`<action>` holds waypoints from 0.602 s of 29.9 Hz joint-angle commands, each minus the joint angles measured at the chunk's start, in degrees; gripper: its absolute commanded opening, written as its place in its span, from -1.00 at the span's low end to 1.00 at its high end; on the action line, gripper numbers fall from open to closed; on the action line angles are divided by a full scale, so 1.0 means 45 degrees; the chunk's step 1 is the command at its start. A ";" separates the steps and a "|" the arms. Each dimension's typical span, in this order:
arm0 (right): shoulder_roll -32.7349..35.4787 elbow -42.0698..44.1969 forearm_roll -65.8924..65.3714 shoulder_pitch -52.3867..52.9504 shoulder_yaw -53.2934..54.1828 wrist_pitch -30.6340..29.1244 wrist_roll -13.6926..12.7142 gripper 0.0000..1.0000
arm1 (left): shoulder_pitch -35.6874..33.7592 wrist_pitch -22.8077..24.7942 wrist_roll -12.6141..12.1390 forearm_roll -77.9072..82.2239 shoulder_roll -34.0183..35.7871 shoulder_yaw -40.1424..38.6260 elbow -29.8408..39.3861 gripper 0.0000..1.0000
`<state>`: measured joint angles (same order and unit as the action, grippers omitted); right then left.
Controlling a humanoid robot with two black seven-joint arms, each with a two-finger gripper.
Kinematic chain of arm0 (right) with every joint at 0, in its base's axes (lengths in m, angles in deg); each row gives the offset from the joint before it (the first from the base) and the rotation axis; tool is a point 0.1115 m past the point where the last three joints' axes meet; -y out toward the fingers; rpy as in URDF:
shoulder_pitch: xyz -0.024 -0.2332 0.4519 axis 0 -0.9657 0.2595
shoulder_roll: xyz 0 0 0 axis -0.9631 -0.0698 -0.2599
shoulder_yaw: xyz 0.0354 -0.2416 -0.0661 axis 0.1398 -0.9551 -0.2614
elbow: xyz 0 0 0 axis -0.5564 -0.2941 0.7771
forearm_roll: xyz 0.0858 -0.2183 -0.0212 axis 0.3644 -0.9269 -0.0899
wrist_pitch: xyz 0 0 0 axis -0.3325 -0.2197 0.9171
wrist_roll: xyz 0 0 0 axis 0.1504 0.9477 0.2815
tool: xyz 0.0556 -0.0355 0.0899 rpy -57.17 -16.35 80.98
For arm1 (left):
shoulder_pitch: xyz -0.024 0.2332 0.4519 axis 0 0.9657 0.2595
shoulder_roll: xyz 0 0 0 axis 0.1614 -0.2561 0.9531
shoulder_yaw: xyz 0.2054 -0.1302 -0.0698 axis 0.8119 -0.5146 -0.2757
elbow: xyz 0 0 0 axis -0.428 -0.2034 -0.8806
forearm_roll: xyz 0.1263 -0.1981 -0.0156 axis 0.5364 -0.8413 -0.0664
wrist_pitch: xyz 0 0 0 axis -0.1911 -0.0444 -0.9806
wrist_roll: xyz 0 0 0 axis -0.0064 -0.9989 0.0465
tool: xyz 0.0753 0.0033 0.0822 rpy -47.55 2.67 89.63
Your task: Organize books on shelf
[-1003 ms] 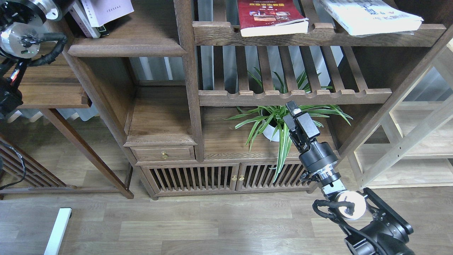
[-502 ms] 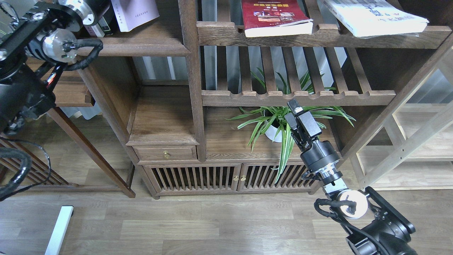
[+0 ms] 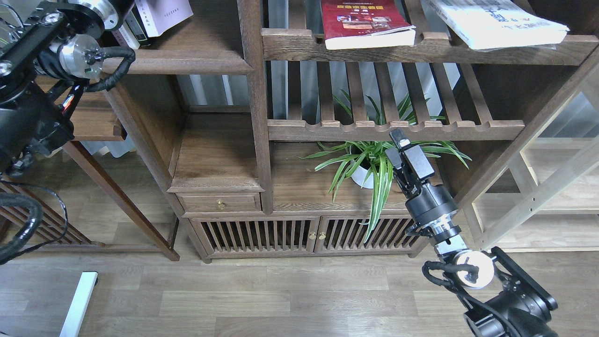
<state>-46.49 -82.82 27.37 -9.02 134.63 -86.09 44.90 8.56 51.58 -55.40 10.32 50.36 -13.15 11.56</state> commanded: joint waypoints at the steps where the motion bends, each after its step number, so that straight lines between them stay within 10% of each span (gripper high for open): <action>1: 0.0176 -0.0048 0.0000 -0.0273 -0.0001 0.0000 0.0002 0.92 | -0.0098 -0.0390 0.0023 0.0014 -0.0074 0.0066 -0.0034 -0.97; 18: 0.0450 -0.0067 0.0020 -0.0371 0.0156 0.0000 0.0002 0.92 | -0.0118 -0.0490 0.0198 -0.0006 -0.0075 0.0789 -0.0191 -0.85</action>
<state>-44.56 -83.13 27.46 -10.61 135.28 -86.09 44.90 7.92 49.38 -54.85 10.30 49.99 -10.13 10.74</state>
